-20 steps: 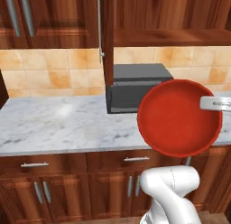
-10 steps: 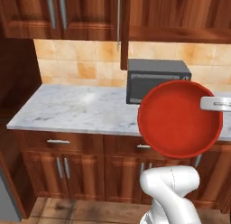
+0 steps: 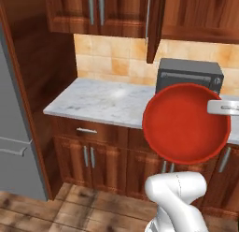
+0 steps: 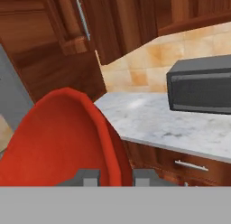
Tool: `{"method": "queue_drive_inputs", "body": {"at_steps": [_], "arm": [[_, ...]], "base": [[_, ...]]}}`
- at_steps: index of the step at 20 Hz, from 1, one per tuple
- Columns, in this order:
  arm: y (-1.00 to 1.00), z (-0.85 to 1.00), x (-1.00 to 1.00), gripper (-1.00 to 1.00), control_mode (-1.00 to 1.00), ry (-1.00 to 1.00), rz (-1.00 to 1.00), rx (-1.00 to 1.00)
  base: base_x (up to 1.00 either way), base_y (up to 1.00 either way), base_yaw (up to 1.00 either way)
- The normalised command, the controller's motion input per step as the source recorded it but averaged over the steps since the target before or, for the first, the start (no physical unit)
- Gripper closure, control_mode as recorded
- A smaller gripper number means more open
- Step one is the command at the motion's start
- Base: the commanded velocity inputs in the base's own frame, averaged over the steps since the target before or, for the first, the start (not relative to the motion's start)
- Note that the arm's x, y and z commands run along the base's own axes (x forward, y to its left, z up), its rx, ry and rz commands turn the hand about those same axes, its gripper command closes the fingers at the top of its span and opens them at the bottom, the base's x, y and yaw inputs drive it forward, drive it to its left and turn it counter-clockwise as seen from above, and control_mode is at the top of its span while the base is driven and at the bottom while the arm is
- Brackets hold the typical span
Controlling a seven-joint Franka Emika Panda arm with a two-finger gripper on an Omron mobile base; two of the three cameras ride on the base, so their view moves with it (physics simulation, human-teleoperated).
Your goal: Move the bowls from the cabinet to the plates on the dining table.
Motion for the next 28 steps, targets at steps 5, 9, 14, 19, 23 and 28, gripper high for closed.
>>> {"method": "queue_drive_inputs", "body": {"at_steps": [5,9,14,19,23,28], "arm": [[0.00,0.00,0.00,1.00,1.00,0.00,0.00,0.00],[0.00,0.00,0.00,1.00,1.00,0.00,0.00,0.00],[0.00,0.00,0.00,1.00,1.00,0.00,0.00,0.00],[0.00,0.00,0.00,1.00,1.00,0.00,0.00,0.00],[0.00,0.00,0.00,1.00,1.00,0.00,0.00,0.00],[0.00,0.00,0.00,1.00,1.00,0.00,0.00,0.00]], "base": [[-0.39,0.02,0.35],[-0.33,0.12,0.36],[-0.32,0.12,0.37],[-0.23,0.13,0.37],[-0.09,0.14,0.37],[0.00,0.11,0.39]]}}
